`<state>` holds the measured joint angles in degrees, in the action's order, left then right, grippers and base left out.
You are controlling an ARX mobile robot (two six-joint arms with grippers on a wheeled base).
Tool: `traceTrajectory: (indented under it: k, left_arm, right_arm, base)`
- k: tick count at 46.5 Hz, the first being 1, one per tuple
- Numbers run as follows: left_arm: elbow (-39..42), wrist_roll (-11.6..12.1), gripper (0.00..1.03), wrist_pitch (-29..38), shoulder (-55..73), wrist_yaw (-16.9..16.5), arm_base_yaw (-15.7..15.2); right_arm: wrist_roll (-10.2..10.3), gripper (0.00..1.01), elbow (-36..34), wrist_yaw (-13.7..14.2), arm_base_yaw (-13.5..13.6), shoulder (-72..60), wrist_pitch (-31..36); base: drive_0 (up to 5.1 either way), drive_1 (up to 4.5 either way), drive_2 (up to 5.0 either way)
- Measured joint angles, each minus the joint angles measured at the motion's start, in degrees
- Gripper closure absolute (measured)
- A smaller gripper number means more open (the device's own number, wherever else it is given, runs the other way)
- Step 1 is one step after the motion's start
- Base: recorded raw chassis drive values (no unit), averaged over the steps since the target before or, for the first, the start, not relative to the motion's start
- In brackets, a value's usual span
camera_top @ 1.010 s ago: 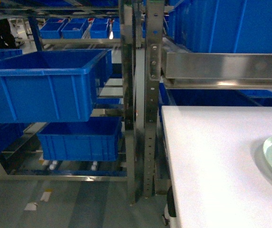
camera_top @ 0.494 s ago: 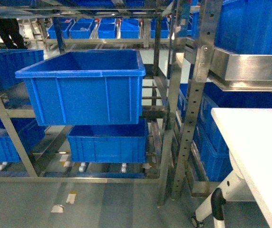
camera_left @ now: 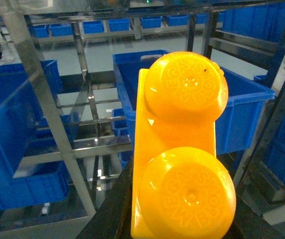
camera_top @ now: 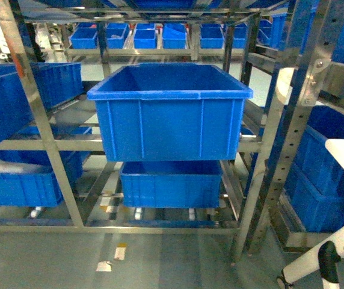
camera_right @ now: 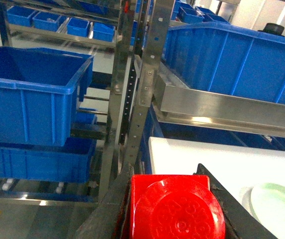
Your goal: Sort and place red and yellow blocks in left bins
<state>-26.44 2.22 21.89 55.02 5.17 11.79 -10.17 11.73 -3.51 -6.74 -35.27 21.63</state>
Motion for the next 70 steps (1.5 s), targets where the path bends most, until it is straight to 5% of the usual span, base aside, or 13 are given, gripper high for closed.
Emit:
traceTrajectory:
  k: [55, 70]
  left_arm:
    - [0.00, 0.00, 0.76, 0.04, -0.02, -0.02, 0.00]
    - [0.04, 0.00, 0.76, 0.13, -0.22, -0.07, 0.04]
  right_arm:
    - [0.00, 0.73, 0.00, -0.02, 0.00, 0.09, 0.09]
    - [0.00, 0.73, -0.02, -0.33, 0.00, 0.13, 0.15]
  base:
    - [-5.0, 2.45, 2.5]
    - [0.0, 1.99, -2.0]
